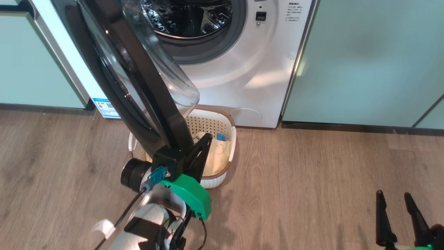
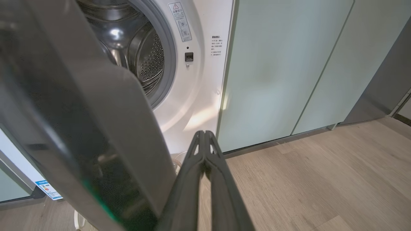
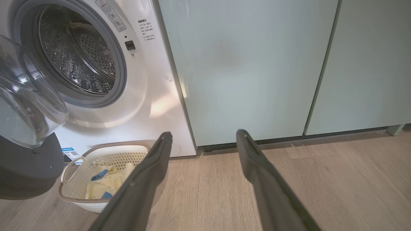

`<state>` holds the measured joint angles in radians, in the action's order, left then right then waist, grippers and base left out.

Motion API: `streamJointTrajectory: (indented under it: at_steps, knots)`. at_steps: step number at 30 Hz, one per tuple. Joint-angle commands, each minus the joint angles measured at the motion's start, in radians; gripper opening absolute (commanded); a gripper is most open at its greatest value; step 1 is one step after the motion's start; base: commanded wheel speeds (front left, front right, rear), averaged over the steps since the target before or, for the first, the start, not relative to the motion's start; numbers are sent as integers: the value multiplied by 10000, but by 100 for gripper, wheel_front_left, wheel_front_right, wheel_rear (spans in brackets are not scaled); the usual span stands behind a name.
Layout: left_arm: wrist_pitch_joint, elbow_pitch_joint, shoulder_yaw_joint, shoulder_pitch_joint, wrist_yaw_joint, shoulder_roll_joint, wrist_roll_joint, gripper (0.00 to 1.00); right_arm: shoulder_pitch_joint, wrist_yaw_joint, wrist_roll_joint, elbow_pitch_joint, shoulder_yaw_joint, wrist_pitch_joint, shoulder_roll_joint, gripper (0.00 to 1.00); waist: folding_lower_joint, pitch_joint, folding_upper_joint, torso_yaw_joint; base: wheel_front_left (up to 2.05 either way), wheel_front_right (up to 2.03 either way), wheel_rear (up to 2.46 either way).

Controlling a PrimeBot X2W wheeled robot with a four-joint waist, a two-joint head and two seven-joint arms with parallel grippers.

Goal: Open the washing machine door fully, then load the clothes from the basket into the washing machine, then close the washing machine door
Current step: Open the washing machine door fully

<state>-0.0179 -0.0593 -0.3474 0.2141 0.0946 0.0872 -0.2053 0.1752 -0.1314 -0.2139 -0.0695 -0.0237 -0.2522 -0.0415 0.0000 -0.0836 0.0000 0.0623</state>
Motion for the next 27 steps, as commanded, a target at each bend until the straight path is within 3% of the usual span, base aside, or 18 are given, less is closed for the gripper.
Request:
streamJointTrajectory:
  at_steps: [1,10,27]
  knots:
    - [-101,408,585,202,161,288,-74,0,-503,7,-56,277,175,-95,-88,100,0,-10,0,-41,0,0,0]
    - [-128,714,494,-130,364,263,-95,0,-533,7,-93,259,139,-95,-87,100,0,-98,0,-571,0,0,0]
    - [-443,835,202,-323,479,257,-45,0,-485,7,148,233,71,-95,-87,100,0,-25,0,-2471,0,0,0]
